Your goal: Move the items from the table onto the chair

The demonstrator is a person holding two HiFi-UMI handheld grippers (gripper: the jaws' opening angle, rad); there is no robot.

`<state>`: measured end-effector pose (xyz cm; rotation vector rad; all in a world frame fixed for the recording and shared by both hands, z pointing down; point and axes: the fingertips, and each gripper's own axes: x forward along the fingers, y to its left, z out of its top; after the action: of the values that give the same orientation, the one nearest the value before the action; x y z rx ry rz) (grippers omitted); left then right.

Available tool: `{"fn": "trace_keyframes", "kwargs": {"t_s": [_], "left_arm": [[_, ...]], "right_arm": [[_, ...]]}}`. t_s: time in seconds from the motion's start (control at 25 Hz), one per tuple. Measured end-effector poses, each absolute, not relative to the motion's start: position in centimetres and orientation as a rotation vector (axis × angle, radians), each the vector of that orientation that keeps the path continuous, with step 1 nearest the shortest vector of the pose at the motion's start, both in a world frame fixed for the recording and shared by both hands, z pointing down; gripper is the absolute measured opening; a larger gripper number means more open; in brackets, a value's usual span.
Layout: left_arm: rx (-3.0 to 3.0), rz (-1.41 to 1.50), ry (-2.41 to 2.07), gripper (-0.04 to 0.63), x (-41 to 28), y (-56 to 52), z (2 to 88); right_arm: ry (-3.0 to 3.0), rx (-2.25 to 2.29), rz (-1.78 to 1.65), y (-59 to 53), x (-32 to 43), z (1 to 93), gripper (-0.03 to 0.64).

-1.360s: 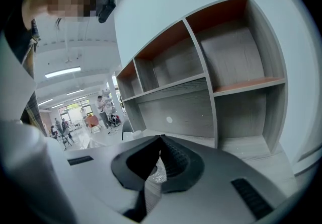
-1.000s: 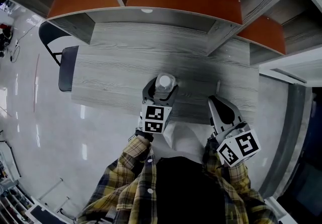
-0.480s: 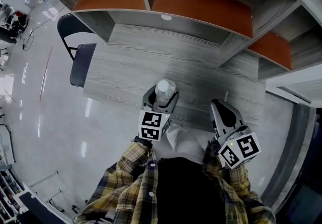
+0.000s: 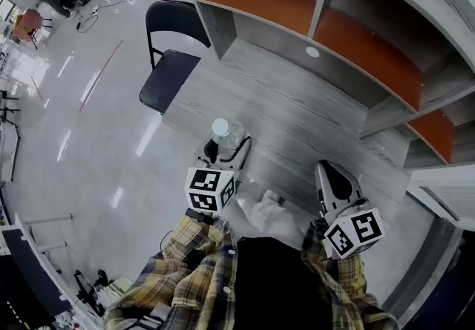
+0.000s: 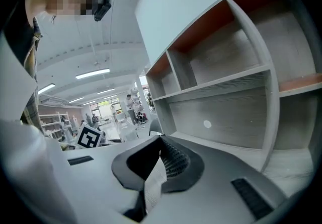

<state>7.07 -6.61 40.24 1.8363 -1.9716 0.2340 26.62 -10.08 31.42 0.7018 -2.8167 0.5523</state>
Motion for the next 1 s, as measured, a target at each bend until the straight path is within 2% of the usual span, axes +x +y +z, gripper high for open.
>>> {"fn": "trace_keyframes", "kwargs": {"t_s": [0.4, 0.76, 1.0], "left_arm": [[1.674, 0.192, -2.117, 0.301, -8.9, -3.2, 39.2], [1.742, 0.234, -2.036, 0.301, -27.1, -4.1, 41.8], [1.779, 0.284, -1.991, 0.301, -36.5, -5.0, 45.5]], "right_arm": [[-2.801, 0.556, 0.551, -8.2, 13.6, 32.5, 0.018], [-2.746, 0.65, 0.604, -7.1, -4.5, 35.8, 0.018], [-2.697, 0.643, 0.665, -5.1, -14.9, 38.6, 0.018]]}}
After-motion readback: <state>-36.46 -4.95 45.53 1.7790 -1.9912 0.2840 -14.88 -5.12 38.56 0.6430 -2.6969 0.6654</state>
